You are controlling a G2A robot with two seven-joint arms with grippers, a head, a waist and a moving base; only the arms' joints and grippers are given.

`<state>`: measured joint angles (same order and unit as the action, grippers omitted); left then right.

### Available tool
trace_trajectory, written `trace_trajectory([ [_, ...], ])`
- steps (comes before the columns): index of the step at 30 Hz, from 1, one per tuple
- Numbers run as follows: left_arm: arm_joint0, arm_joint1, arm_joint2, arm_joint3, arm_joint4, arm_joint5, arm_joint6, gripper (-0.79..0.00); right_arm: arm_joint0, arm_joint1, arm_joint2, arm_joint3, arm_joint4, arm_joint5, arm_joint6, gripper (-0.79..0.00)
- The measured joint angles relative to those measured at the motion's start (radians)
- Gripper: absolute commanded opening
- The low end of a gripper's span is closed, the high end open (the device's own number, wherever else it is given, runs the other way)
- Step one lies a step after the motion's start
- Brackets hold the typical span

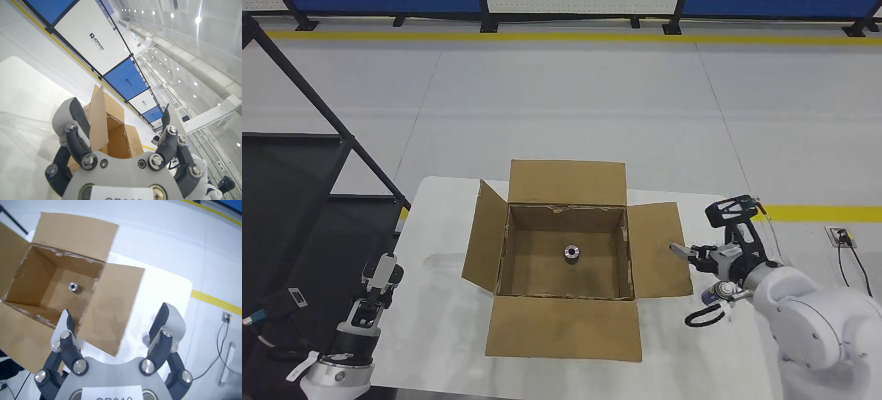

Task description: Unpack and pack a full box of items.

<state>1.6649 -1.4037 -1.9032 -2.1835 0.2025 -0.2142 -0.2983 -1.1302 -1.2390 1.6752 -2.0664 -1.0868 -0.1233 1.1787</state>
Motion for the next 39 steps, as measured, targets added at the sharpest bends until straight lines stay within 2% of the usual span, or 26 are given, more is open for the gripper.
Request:
trace_trajectory([
  [4,0.0,0.0,0.0,0.0,0.0,0.0,0.0,0.0,-0.051,0.019,0.179,0.073,0.058,-0.089,0.046,0.0],
  [7,0.0,0.0,0.0,0.0,0.0,0.0,0.0,0.0,-0.064,0.03,0.223,0.15,0.074,-0.131,0.077,0.0],
  [12,0.0,0.0,0.0,0.0,0.0,0.0,0.0,0.0,-0.055,0.038,0.175,0.282,0.088,-0.179,0.082,0.0],
  [18,0.0,0.0,0.0,0.0,0.0,0.0,0.0,0.0,0.0,0.043,0.086,0.444,0.019,-0.16,0.031,-0.015],
  [20,0.0,0.0,0.0,0.0,0.0,0.0,0.0,0.0,0.02,0.046,0.068,0.489,0.021,-0.168,0.033,-0.206],
  [21,0.0,0.0,0.0,0.0,0.0,0.0,0.0,0.0,0.027,0.047,0.061,0.505,0.02,-0.17,0.031,-0.394],
  [23,0.0,0.0,0.0,0.0,0.0,0.0,0.0,0.0,0.041,0.049,0.048,0.539,0.026,-0.17,0.021,-0.539],
  [25,0.0,0.0,0.0,0.0,0.0,0.0,0.0,0.0,0.055,0.051,0.037,0.571,0.029,-0.17,0.014,-0.751],
  [26,0.0,0.0,0.0,0.0,0.0,0.0,0.0,0.0,0.061,0.052,0.032,0.583,0.029,-0.17,0.012,-0.785],
  [33,0.0,0.0,0.0,0.0,0.0,0.0,0.0,0.0,0.076,0.062,0.027,0.602,0.054,-0.174,0.001,-0.785],
  [39,0.0,0.0,0.0,0.0,0.0,0.0,0.0,0.0,0.039,0.076,0.08,0.465,0.107,-0.179,0.012,-0.785],
])
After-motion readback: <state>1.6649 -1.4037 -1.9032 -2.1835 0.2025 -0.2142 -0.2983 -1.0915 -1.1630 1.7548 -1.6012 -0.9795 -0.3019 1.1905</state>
